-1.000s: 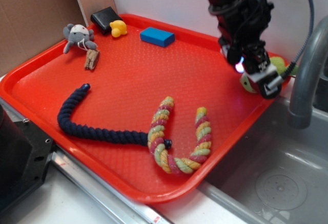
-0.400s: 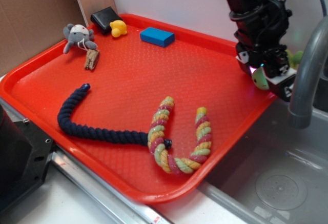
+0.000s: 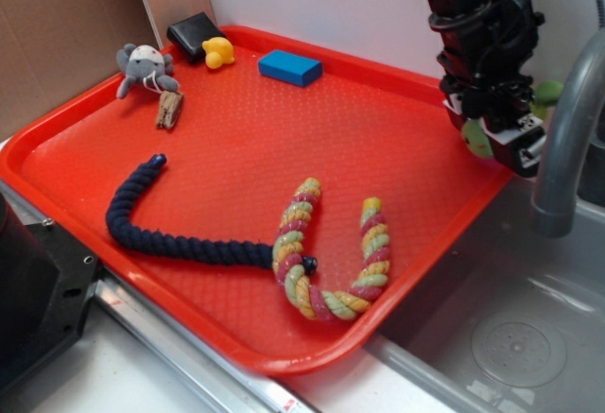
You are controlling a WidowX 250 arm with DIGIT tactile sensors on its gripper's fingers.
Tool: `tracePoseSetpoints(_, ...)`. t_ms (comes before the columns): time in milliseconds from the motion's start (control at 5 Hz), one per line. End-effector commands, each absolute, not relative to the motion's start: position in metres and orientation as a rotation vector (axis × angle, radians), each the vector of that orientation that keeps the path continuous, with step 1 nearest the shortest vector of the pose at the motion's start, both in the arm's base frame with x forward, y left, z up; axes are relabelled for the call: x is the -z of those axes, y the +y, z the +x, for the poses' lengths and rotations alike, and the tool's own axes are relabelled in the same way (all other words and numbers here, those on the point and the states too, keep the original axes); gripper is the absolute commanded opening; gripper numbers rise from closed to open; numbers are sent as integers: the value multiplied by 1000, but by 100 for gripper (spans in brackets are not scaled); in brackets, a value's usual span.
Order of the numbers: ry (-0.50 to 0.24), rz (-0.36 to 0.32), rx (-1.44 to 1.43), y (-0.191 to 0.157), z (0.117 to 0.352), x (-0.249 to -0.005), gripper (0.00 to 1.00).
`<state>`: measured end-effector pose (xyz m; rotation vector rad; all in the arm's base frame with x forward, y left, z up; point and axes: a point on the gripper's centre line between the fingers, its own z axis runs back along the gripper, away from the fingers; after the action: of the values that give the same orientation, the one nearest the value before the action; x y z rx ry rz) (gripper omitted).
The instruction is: Grab the green animal.
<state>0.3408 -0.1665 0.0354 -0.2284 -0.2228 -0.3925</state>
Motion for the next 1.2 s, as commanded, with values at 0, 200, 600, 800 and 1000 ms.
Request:
tracePoseSetpoints(0,-318,-161,417,-138,282,-123,0)
tracePoseSetpoints(200,-106,-52,183,-101,245,-144,0)
tracePoseSetpoints(600,164,36,-126,-22,201,-180,0)
tracePoseSetpoints(800,55,25,-136,-7,202,-212,0)
tracePoseSetpoints(1000,-82,41,-91,-11,219,-239,0)
